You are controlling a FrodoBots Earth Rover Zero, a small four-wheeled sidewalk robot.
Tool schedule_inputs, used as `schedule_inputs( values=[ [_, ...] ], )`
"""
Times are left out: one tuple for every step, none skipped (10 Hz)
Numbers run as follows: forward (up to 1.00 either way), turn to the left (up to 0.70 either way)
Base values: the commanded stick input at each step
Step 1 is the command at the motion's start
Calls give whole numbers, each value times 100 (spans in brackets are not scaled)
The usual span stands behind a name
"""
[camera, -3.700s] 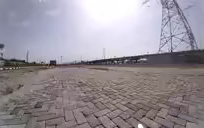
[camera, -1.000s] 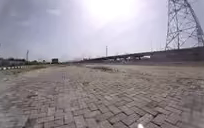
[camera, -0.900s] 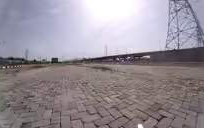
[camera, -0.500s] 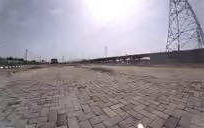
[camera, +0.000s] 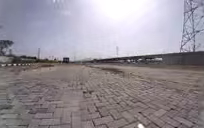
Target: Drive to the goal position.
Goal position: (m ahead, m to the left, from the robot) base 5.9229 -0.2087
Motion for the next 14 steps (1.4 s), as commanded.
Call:
schedule_inputs(
  values=[
    [100, 0],
    [100, 0],
    [100, 0],
    [100, 0],
    [100, 0],
    [100, 0],
    [100, 0],
    [100, 0],
    [100, 0],
    [100, 0],
    [100, 0],
    [100, 0],
    [100, 0],
    [100, 0]
  ],
)
